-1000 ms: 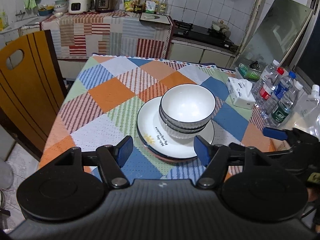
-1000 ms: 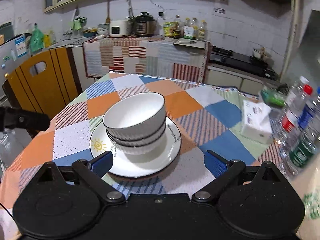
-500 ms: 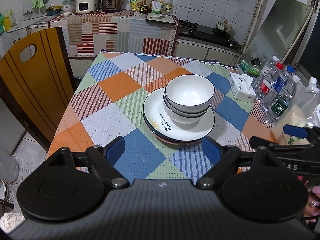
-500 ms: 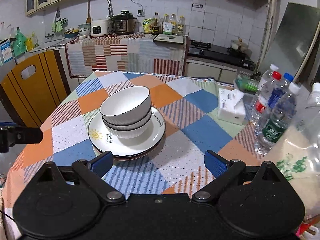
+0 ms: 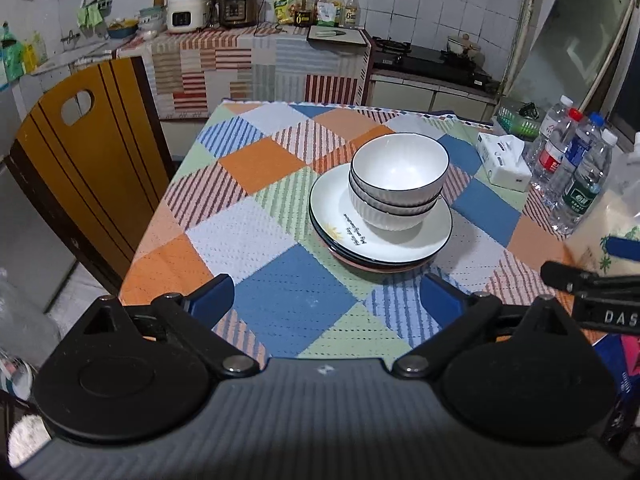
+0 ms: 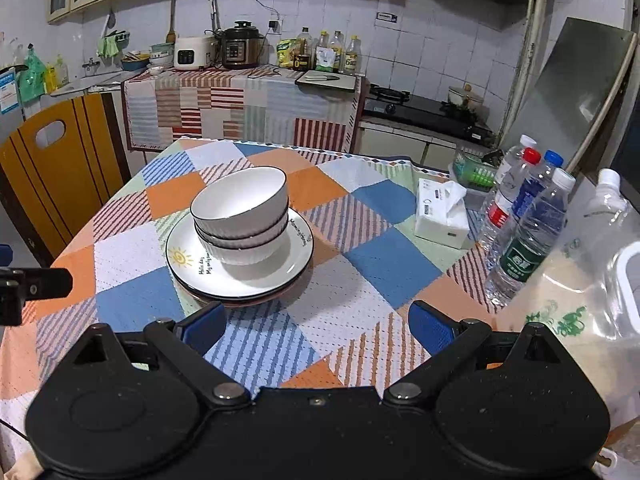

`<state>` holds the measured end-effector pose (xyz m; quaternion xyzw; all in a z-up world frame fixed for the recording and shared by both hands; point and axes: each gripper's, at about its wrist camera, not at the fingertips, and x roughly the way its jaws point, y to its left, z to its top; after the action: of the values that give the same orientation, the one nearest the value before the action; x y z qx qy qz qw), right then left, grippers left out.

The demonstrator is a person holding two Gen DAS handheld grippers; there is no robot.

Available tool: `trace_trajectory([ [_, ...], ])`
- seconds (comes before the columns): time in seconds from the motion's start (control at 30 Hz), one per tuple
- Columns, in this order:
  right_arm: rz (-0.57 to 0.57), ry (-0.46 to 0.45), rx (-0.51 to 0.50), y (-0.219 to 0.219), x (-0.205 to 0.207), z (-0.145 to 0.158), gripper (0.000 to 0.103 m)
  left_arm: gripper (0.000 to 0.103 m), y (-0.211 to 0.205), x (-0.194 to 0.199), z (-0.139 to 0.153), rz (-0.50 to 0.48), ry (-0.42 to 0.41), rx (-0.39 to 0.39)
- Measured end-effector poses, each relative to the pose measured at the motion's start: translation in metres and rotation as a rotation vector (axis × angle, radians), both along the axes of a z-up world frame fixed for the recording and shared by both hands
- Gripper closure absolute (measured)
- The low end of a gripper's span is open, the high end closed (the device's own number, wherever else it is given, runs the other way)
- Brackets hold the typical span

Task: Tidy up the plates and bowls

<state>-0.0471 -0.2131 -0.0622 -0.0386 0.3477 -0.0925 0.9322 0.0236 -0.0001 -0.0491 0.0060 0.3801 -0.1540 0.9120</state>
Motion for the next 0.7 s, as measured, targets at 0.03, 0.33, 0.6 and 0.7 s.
trace_trajectory([
  [0.03, -0.005, 0.004, 0.009, 0.000, -0.001, -0.001, 0.004, 0.002, 0.000, 0.000, 0.000, 0.000, 0.007, -0.003],
  [0.33, -0.024, 0.029, 0.021, 0.003, -0.007, 0.000, 0.004, 0.002, 0.000, -0.004, 0.004, 0.026, -0.004, 0.010],
  [0.6, -0.032, 0.038, 0.009, 0.007, -0.010, 0.003, 0.004, 0.002, -0.001, -0.008, 0.003, 0.035, -0.022, 0.038],
  [0.7, -0.028, 0.040, 0.002, 0.009, -0.010, 0.002, 0.004, 0.002, -0.002, -0.011, 0.003, 0.025, -0.037, 0.044],
])
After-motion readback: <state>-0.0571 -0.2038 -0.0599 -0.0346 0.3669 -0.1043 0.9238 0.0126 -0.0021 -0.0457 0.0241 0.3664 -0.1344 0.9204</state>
